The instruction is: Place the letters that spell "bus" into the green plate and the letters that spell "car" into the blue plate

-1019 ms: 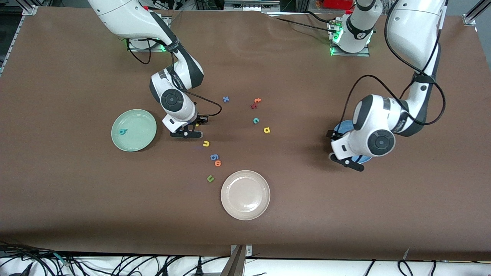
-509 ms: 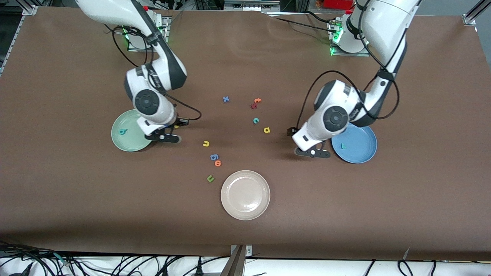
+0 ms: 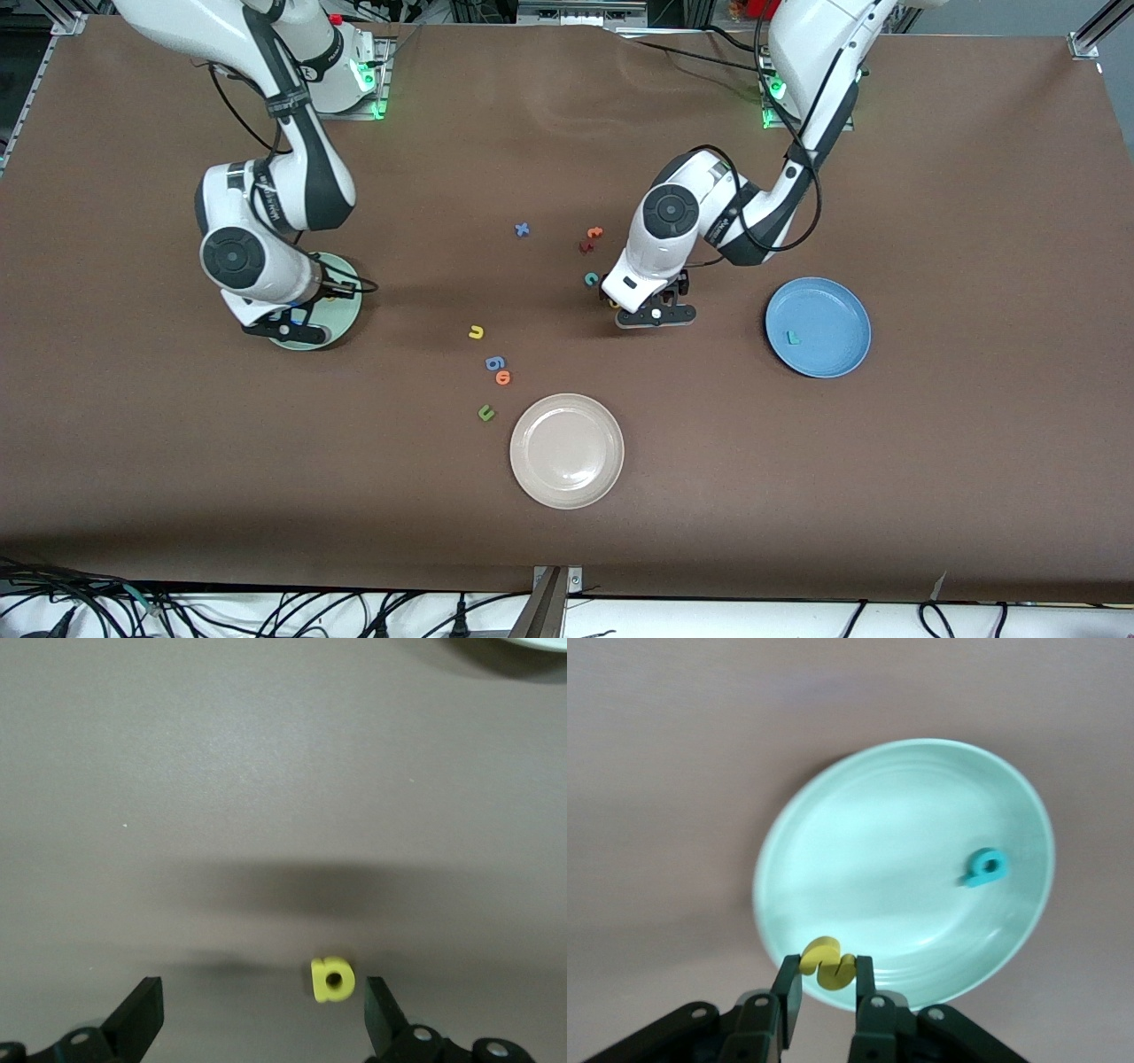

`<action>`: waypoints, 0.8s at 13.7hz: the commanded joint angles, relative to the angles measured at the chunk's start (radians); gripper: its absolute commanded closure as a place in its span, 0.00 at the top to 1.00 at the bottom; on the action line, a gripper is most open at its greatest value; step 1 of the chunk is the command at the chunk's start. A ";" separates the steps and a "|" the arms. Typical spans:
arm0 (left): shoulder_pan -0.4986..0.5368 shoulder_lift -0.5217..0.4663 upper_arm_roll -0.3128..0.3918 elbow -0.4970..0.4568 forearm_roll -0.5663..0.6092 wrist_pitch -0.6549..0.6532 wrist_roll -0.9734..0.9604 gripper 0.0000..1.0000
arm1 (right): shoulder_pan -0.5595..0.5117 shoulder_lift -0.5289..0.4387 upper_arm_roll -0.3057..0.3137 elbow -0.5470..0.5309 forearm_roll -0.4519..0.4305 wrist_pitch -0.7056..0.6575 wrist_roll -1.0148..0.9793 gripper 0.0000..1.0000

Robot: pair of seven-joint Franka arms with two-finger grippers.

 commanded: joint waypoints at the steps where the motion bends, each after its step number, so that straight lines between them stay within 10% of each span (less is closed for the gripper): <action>1: -0.015 0.033 0.007 0.007 0.037 0.031 -0.058 1.00 | -0.001 0.024 -0.025 -0.050 -0.007 0.026 -0.074 0.16; 6: -0.034 0.058 0.007 0.030 0.037 0.031 -0.138 0.97 | -0.066 0.057 -0.025 -0.150 -0.004 0.193 -0.174 0.22; 11: -0.047 0.080 0.007 0.050 0.037 0.031 -0.214 0.93 | -0.066 0.033 -0.022 -0.141 0.003 0.186 -0.166 0.96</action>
